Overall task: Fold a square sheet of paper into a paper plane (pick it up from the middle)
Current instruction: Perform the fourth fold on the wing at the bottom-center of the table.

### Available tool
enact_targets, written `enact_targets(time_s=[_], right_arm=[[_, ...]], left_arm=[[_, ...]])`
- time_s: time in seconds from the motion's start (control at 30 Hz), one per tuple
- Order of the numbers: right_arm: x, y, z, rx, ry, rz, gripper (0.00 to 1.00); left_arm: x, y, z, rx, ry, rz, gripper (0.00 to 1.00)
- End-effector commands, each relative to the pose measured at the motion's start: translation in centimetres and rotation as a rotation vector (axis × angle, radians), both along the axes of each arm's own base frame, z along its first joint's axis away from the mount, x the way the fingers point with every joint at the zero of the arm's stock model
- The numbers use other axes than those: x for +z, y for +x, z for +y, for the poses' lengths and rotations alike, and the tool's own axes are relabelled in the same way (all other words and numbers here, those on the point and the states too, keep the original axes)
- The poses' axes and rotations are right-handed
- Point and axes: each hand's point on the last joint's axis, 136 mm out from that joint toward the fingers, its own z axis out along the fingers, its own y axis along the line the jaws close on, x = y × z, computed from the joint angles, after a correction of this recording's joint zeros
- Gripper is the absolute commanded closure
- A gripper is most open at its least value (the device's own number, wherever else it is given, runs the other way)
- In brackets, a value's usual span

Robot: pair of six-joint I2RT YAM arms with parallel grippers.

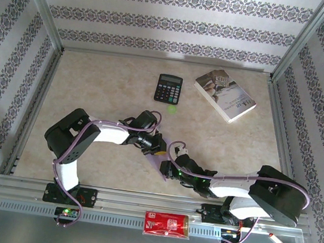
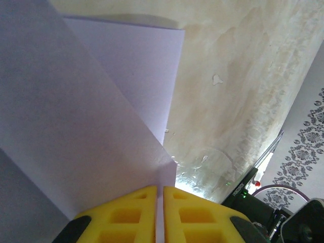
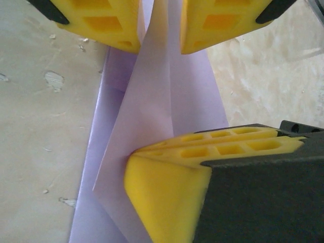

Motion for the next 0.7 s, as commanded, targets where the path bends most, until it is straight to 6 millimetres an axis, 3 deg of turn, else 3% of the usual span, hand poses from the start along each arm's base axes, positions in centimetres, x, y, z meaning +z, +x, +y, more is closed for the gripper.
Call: enact_targets(time_s=[0.0, 0.67], right_arm=[[-3.0, -1.1, -3.3, -0.041, -0.125, 0.079, 0.73], [-3.8, -1.7, -4.4, -0.073, -0.137, 0.122, 0.78]], left_arm=[[0.3, 0.2, -0.8, -0.037, -0.017, -0.032, 0.89], [-0.2, 0.1, -1.0, -0.046, -0.020, -0.024, 0.89]])
